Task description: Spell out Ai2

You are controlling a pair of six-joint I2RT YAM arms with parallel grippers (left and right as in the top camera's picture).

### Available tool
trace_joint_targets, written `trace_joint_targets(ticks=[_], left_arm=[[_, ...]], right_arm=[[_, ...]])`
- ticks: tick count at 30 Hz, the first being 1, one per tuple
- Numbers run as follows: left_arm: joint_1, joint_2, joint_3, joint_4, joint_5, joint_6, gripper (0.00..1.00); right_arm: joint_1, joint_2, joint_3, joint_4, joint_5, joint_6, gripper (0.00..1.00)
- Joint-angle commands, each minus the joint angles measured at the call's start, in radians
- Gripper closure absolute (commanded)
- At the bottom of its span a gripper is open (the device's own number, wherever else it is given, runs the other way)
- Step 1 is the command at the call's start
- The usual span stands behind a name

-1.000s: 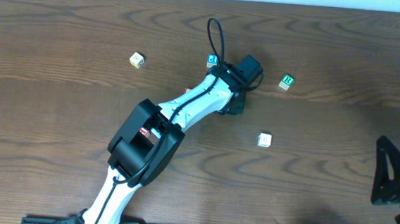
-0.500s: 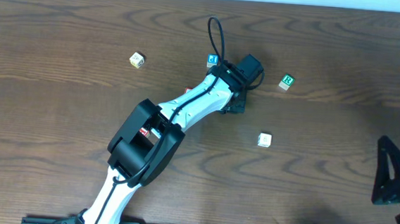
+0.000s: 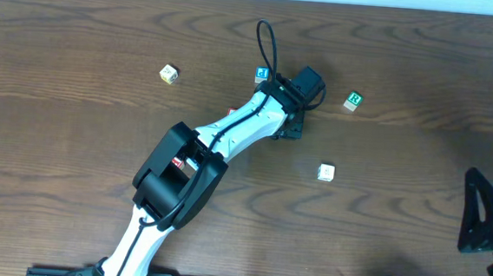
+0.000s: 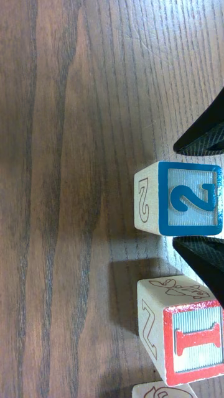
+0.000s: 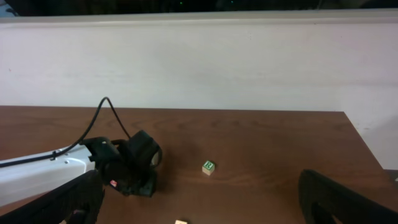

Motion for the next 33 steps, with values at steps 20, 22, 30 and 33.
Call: trace_joint_targets(ticks=[20, 22, 30, 33], left_arm=[[0.051, 0.009, 0.293, 0.006, -0.100, 0.120, 0.40], [0.060, 0.009, 0.393, -0.004, -0.100, 0.152, 0.39], [0.121, -0.027, 0.824, -0.346, -0.316, 0.204, 0.52], [0.211, -0.082, 0.900, -0.512, -0.318, 0.196, 0.55]], right_arm=[[-0.008, 0.005, 0.005, -0.002, 0.018, -0.015, 0.01], [-0.008, 0.005, 0.005, 0.001, 0.018, -0.015, 0.01], [-0.008, 0.017, -0.137, -0.006, 0.033, -0.006, 0.01], [-0.009, 0.042, -0.246, 0.028, 0.033, 0.009, 0.06]])
